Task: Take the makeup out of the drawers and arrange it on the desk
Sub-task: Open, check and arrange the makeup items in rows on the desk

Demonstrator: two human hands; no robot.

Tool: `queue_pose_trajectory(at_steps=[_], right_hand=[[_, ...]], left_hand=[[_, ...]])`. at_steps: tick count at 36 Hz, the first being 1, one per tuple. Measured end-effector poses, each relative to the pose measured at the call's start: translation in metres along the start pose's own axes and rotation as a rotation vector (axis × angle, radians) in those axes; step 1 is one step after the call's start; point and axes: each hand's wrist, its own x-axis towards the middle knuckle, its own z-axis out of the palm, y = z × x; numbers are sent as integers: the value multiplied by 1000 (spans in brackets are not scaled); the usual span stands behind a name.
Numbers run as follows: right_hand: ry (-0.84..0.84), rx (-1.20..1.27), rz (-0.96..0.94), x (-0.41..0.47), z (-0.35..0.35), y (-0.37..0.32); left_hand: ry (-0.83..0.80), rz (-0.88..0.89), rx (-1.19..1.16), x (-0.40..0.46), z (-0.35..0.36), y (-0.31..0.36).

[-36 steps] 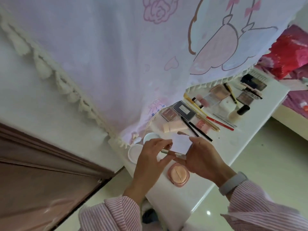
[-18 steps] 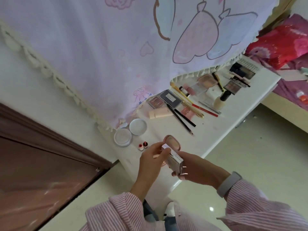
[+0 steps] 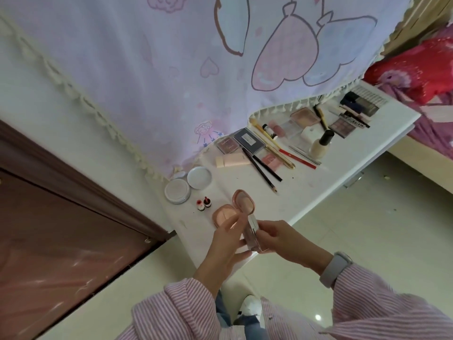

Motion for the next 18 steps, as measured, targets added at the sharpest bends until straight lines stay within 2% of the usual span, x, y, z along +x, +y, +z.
queue_pose_trajectory(at_steps=[8,13,18], right_hand=[[67,-165,-61,-2,14,5],[107,-301,-82,4,35,9],[131,-438,8,14,53,9]], left_hand=[[21,-1,-208,-3,-3,-14],[120,5,-240,2,-13,-24],[159,-16,-251,7,-24,-28]])
